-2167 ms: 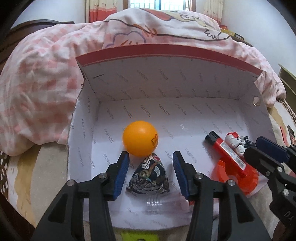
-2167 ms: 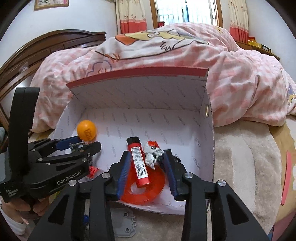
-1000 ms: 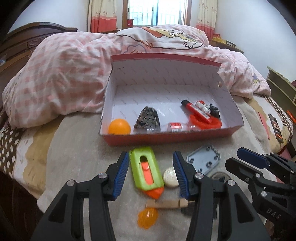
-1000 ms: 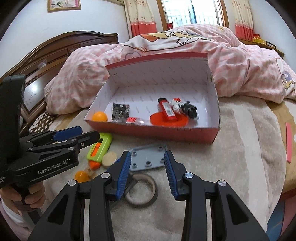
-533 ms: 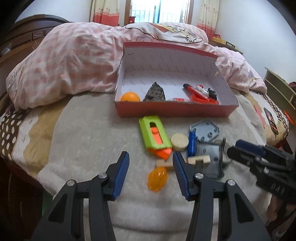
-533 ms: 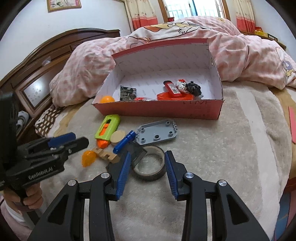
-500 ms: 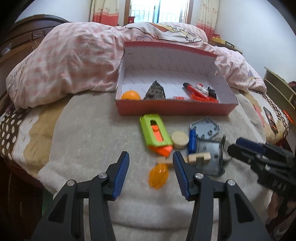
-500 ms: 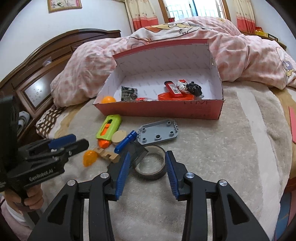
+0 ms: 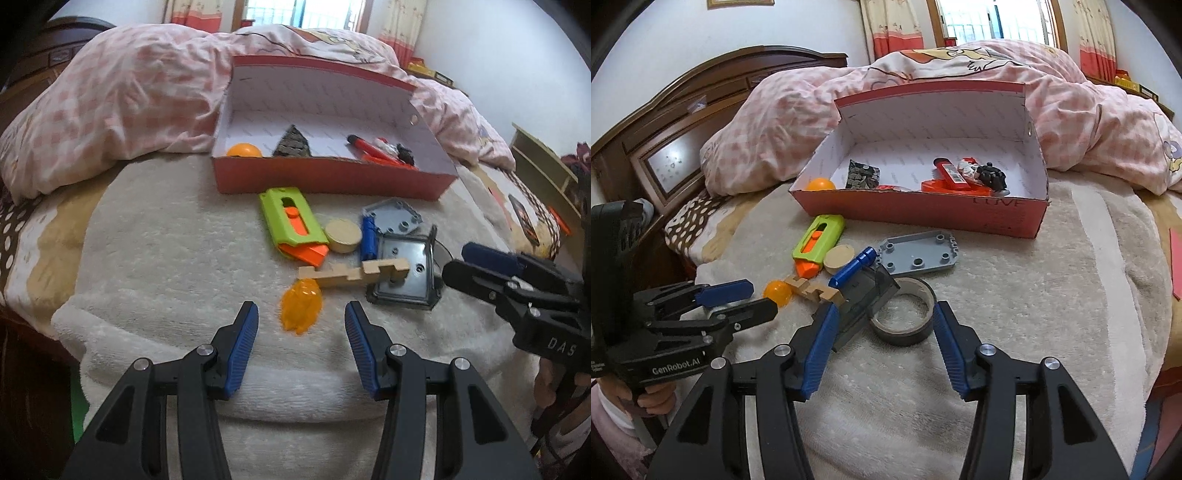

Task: Organize objects
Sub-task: 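Withdraw both grippers from the box toward the remaining toys, then grasp the orange translucent toy with the left gripper while the right gripper grasps the black tape roll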

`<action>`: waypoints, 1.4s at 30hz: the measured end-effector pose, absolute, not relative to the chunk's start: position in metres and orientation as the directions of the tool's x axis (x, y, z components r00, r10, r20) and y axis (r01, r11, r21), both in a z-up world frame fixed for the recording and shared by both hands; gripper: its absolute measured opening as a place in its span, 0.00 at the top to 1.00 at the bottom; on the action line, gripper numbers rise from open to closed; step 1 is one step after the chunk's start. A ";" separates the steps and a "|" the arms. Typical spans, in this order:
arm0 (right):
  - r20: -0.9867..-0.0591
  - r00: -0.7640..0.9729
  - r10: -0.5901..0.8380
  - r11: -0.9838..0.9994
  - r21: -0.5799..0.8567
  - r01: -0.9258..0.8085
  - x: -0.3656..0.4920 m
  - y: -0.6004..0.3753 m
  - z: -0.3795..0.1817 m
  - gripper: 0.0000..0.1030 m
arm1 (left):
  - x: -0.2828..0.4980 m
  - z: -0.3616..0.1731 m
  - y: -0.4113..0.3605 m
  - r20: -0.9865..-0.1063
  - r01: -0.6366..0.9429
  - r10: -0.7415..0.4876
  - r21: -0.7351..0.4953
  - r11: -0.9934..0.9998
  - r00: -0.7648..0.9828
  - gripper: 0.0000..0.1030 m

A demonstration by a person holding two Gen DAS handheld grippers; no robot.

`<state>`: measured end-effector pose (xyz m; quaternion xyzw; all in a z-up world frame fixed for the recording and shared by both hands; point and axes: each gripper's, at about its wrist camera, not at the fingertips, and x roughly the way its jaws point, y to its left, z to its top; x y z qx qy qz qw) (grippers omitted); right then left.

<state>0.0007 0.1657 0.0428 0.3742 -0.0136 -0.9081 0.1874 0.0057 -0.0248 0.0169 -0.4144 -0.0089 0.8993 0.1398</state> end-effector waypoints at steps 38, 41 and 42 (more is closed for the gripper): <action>-0.742 -0.596 -0.306 -0.942 0.143 0.304 -0.013 0.176 0.028 0.53 | -0.002 0.020 -0.025 -0.727 -0.194 0.216 -0.115 -0.974 -0.652 0.76; -0.734 -0.604 -0.310 -0.943 0.157 0.293 -0.012 0.180 0.032 0.53 | -0.002 0.023 -0.025 -0.724 -0.195 0.219 -0.118 -0.974 -0.654 0.76; -0.732 -0.606 -0.312 -0.943 0.161 0.291 -0.012 0.181 0.033 0.53 | -0.002 0.024 -0.025 -0.722 -0.195 0.220 -0.119 -0.974 -0.656 0.76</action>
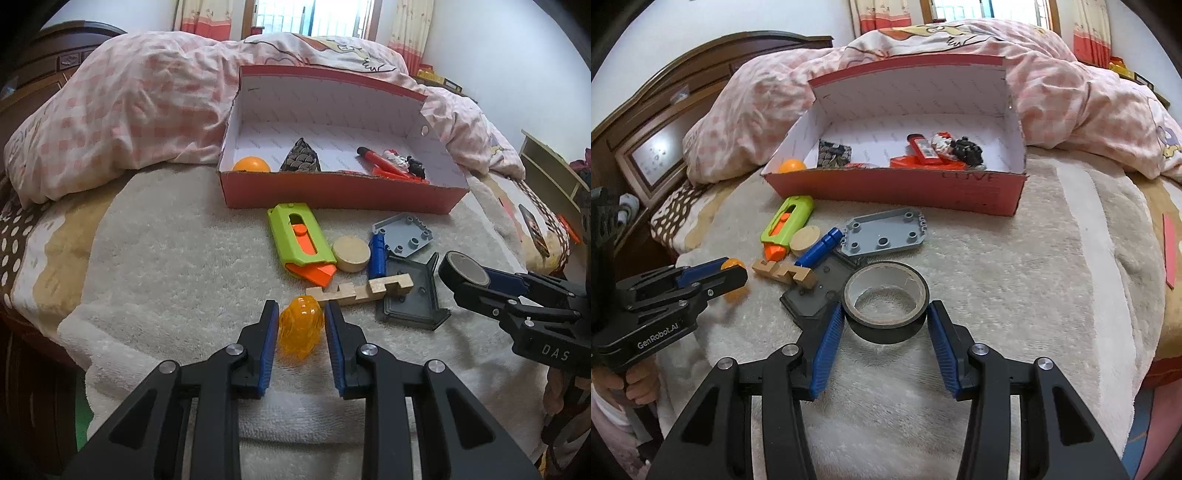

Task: Organize objects
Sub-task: 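Grasp the orange translucent toy with the left gripper while the right gripper grasps the black tape roll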

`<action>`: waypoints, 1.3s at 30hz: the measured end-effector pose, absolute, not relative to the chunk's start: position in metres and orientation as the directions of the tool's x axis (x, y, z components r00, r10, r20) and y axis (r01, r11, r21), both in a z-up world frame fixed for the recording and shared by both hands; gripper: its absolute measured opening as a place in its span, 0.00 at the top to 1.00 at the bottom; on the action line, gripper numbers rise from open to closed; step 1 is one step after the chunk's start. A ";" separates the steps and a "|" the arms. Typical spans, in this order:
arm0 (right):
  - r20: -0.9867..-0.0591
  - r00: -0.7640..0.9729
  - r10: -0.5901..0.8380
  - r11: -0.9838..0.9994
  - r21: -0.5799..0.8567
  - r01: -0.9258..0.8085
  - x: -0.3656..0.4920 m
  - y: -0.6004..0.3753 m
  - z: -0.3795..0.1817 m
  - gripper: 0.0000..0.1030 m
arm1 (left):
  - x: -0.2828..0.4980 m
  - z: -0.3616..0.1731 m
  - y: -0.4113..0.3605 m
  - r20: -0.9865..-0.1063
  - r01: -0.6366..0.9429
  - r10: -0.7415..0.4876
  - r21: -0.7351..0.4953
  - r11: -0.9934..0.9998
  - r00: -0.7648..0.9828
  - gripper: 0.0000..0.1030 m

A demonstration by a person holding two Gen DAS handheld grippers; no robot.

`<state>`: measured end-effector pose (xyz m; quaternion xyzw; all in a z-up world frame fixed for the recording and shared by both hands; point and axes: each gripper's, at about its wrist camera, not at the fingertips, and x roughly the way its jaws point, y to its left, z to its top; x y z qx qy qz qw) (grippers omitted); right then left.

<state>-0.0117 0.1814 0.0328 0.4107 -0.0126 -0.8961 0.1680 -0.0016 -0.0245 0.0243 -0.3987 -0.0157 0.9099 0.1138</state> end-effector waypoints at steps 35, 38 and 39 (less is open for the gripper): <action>-0.656 -0.665 -0.357 -0.932 0.200 0.302 -0.044 0.208 0.086 0.53 | -0.062 0.072 -0.029 -0.697 -0.194 0.258 -0.171 -0.966 -0.669 0.76; -0.654 -0.659 -0.371 -0.927 0.216 0.307 -0.052 0.212 0.086 0.53 | -0.067 0.073 -0.028 -0.700 -0.199 0.257 -0.166 -0.966 -0.666 0.76; -0.654 -0.658 -0.373 -0.926 0.220 0.306 -0.056 0.214 0.086 0.53 | -0.069 0.074 -0.028 -0.700 -0.202 0.260 -0.166 -0.965 -0.665 0.76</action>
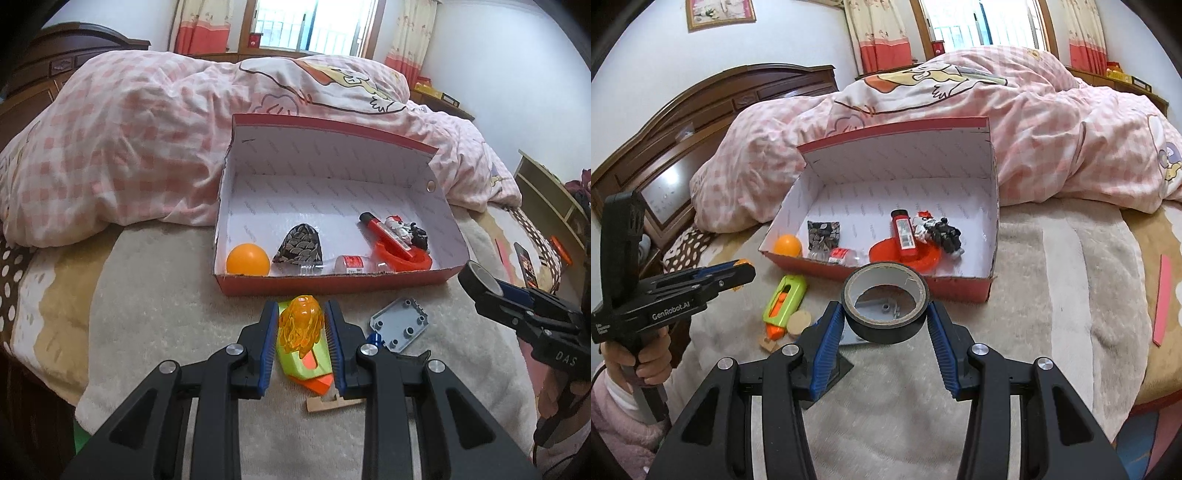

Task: Organize objects
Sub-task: 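Grasp the orange translucent toy with the left gripper while the right gripper grasps the black tape roll, then carry the orange toy and tape roll over into the shoebox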

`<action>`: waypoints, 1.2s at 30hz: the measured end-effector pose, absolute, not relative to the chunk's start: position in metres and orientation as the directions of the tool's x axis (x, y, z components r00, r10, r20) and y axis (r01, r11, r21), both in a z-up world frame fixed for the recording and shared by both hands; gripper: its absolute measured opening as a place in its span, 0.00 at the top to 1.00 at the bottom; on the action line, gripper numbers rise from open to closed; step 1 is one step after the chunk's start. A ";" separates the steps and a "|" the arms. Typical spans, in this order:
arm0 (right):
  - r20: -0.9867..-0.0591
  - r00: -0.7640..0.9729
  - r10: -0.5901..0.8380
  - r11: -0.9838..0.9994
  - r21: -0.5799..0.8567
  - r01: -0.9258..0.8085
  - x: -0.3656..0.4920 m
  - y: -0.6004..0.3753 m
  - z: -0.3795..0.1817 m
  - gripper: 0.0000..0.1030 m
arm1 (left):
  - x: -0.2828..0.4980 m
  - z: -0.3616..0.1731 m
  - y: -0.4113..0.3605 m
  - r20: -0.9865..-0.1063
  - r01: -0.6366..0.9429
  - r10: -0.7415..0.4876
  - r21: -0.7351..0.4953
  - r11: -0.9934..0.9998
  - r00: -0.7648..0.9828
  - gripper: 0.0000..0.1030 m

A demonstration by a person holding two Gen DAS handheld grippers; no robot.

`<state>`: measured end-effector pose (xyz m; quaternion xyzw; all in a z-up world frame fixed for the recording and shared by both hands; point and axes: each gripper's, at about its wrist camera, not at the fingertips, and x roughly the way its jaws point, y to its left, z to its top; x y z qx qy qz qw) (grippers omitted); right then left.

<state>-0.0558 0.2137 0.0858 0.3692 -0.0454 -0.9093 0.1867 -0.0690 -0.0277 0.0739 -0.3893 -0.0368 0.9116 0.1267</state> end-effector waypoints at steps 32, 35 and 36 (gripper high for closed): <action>-0.649 -0.644 -0.405 -0.913 0.250 0.322 -0.082 0.218 0.080 0.53 | -0.105 0.081 -0.014 -0.694 -0.239 0.276 -0.153 -0.959 -0.664 0.76; -0.648 -0.647 -0.402 -0.914 0.245 0.323 -0.085 0.217 0.083 0.53 | -0.110 0.082 -0.011 -0.695 -0.246 0.284 -0.157 -0.956 -0.661 0.76; -0.648 -0.648 -0.400 -0.915 0.240 0.324 -0.087 0.216 0.084 0.53 | -0.112 0.082 -0.011 -0.695 -0.247 0.286 -0.158 -0.956 -0.659 0.76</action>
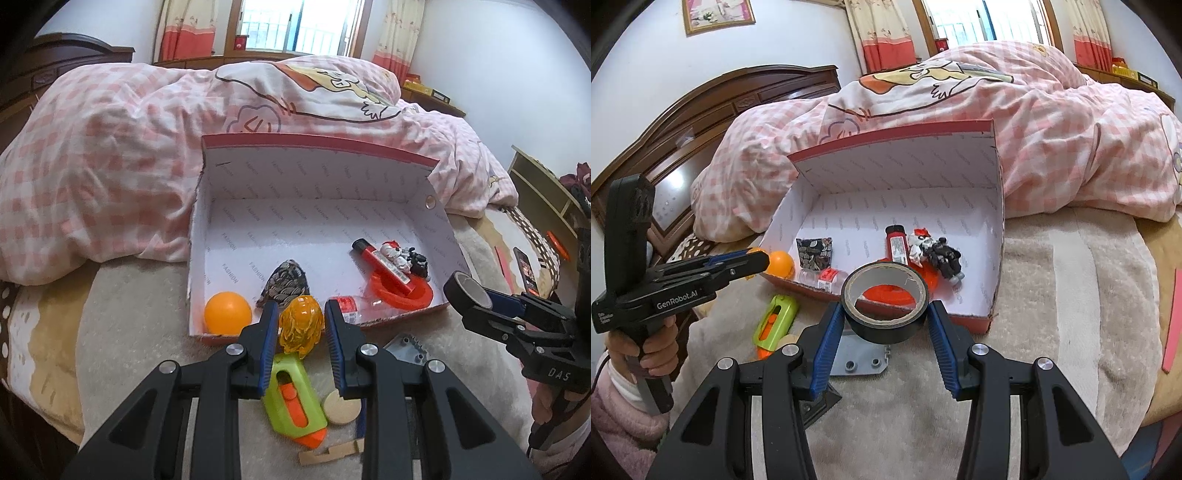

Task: Organize objects
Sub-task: 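Carry the orange toy and tape roll over into the shoebox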

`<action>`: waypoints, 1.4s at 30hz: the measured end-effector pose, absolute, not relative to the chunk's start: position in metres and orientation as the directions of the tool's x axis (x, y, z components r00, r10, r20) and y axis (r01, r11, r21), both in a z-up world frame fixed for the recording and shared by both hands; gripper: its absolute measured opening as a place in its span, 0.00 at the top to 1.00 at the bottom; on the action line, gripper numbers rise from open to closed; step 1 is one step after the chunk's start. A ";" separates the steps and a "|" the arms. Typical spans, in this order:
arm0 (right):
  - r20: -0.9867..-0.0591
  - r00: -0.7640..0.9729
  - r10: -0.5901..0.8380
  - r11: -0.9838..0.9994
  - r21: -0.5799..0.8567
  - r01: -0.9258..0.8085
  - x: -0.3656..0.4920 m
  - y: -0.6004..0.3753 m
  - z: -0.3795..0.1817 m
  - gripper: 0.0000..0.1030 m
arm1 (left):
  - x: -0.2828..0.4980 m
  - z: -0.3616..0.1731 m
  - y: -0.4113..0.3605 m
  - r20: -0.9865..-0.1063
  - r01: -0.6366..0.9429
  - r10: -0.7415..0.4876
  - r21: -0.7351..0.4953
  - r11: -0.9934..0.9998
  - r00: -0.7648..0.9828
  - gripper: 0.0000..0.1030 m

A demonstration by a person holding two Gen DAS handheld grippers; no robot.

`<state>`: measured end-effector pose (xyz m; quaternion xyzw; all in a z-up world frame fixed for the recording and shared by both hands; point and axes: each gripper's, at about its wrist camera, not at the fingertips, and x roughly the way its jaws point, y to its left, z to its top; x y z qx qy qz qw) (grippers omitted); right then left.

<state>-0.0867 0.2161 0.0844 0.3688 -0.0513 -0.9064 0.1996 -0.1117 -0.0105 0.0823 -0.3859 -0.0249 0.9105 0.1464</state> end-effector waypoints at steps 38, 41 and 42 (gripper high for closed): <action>-0.659 -0.705 -0.262 -0.963 0.135 0.233 -0.164 0.197 0.089 0.53 | -0.208 0.055 0.030 -0.734 -0.219 0.193 -0.062 -0.974 -0.651 0.77; -0.658 -0.709 -0.253 -0.967 0.140 0.214 -0.168 0.198 0.087 0.53 | -0.213 0.048 0.031 -0.742 -0.209 0.185 -0.061 -0.976 -0.644 0.78; -0.658 -0.709 -0.252 -0.967 0.143 0.211 -0.169 0.198 0.085 0.53 | -0.214 0.048 0.031 -0.738 -0.209 0.186 -0.062 -0.976 -0.648 0.78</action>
